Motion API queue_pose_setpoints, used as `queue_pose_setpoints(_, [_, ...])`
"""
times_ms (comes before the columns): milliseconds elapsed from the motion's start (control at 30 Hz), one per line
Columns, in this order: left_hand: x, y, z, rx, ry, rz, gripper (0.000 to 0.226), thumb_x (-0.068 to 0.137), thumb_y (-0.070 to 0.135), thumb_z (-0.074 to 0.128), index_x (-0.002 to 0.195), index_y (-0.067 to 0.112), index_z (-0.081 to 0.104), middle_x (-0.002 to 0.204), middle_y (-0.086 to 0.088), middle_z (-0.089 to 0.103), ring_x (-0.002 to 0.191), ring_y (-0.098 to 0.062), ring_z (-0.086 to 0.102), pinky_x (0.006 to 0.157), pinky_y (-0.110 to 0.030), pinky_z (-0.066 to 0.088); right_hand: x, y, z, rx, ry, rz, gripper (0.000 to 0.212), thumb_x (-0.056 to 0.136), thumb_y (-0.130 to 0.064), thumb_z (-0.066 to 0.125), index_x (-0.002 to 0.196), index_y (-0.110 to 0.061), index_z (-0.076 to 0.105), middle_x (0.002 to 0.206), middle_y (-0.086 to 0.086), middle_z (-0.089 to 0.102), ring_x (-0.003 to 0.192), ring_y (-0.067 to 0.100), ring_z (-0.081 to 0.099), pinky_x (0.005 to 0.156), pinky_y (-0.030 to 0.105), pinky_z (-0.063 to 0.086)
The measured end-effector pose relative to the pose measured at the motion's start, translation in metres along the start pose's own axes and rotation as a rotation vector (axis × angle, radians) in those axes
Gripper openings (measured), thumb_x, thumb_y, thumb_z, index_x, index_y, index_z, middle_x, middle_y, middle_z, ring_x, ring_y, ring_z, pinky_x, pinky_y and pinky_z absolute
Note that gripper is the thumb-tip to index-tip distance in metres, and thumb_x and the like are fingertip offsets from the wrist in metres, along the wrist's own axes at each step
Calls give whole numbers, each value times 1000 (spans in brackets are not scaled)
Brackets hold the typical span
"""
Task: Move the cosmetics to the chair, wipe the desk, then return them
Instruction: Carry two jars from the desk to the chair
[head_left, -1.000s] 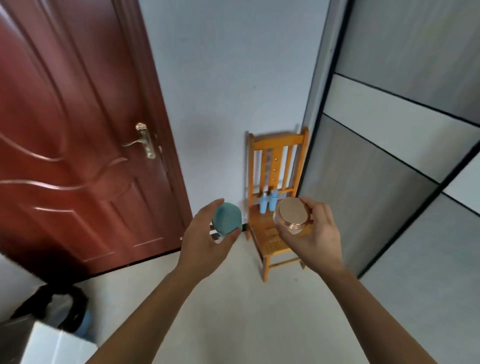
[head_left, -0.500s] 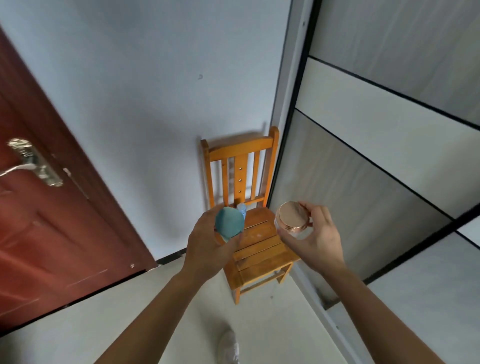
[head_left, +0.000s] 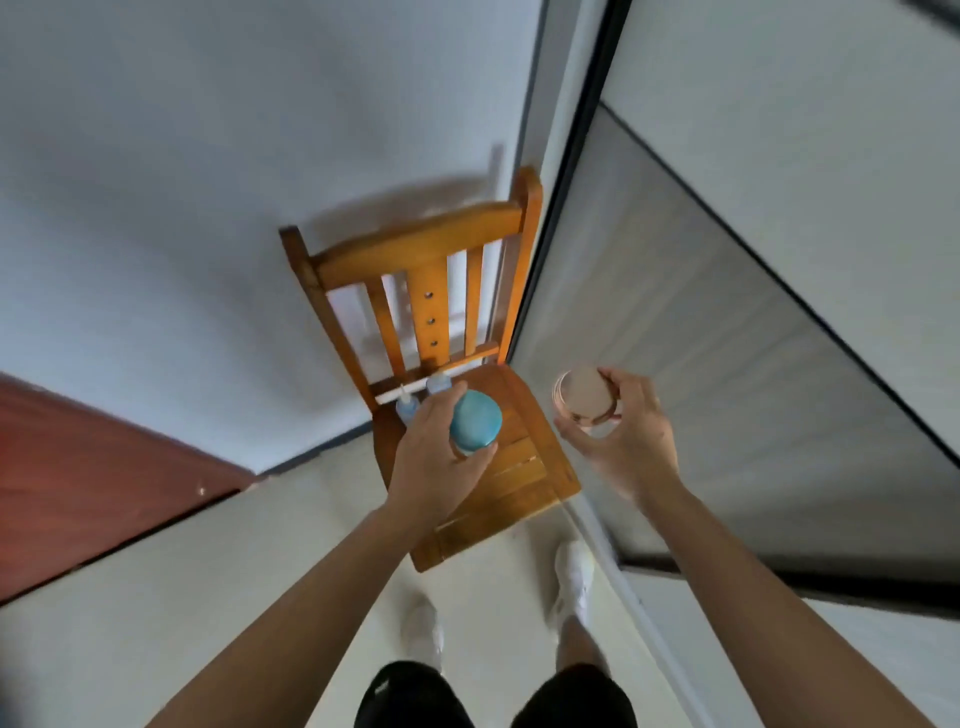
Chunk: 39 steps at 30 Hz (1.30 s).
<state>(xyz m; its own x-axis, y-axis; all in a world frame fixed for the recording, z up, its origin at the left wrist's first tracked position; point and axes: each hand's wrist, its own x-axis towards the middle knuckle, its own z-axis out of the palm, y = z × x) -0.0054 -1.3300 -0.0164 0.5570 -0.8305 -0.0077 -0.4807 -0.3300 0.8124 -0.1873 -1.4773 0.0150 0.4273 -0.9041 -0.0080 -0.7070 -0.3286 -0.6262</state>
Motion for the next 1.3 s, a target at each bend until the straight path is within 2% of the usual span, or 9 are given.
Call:
queue_pose_setpoints(133, [20, -35, 61, 42, 13, -157, 76, 81, 38, 80, 144, 24, 40, 137, 3, 53, 124, -13, 51, 102, -37, 50, 53, 63, 56, 18, -128, 48, 74, 62, -57, 85, 124, -34, 53, 120, -8, 55, 101, 17, 63, 87, 42, 57])
queue_pose_setpoints(267, [28, -68, 125, 28, 81, -347, 74, 80, 36, 82, 141, 22, 42, 136, 4, 54, 121, -13, 52, 99, -31, 51, 84, 123, 108, -4, -233, 100, 77, 62, -58, 85, 127, -34, 51, 123, -9, 54, 105, 14, 59, 89, 38, 56])
queue_pose_setpoints(433, [46, -121, 202, 24, 122, -447, 74, 80, 28, 82, 142, 16, 42, 136, -1, 53, 121, -14, 50, 92, -2, 38, 109, 187, 166, -51, -264, 92, 78, 70, -55, 84, 135, -28, 49, 133, -6, 56, 114, 16, 58, 88, 31, 55])
queue_pose_setpoints(567, [78, -158, 250, 38, 143, -474, 77, 81, 28, 81, 145, 17, 38, 139, -1, 50, 124, -15, 48, 98, -20, 45, 133, 221, 212, -76, -315, 49, 76, 77, -53, 81, 140, -25, 48, 140, -3, 56, 122, 17, 55, 95, 36, 55])
queue_pose_setpoints(733, [126, -200, 283, 48, 207, -466, 78, 81, 27, 80, 146, 18, 37, 140, -1, 50, 128, -16, 48, 105, -34, 48, 172, 240, 263, -65, -416, -46, 78, 81, -43, 82, 145, -21, 44, 144, 2, 52, 128, 21, 53, 101, 38, 52])
queue_pose_setpoints(900, [158, -231, 300, 77, 254, -420, 79, 82, 20, 79, 148, 15, 35, 144, -5, 47, 132, -16, 44, 104, -19, 36, 209, 241, 302, -83, -509, -152, 81, 88, -36, 77, 153, -19, 33, 156, 4, 40, 141, 23, 43, 110, 38, 47])
queue_pose_setpoints(1033, [169, -246, 307, 138, 278, -410, 82, 83, 13, 77, 151, 13, 31, 149, -8, 41, 138, -23, 41, 108, -25, 36, 222, 235, 327, -89, -502, -238, 80, 91, -28, 75, 155, -16, 29, 159, 6, 35, 145, 27, 39, 113, 39, 44])
queue_pose_setpoints(1200, [176, -253, 310, 135, 312, -450, 80, 87, 11, 73, 153, 12, 28, 155, -8, 34, 142, -23, 36, 108, -18, 29, 221, 238, 339, -134, -501, -291, 80, 92, -24, 74, 156, -15, 26, 161, 7, 32, 146, 28, 37, 111, 33, 42])
queue_pose_setpoints(1300, [170, -248, 306, 158, 290, -449, 82, 89, 12, 71, 155, 11, 23, 162, -9, 25, 149, -25, 25, 113, -22, 23, 216, 241, 333, -166, -520, -284, 89, 92, -22, 74, 159, -15, 17, 167, 7, 20, 151, 28, 26, 114, 34, 37])
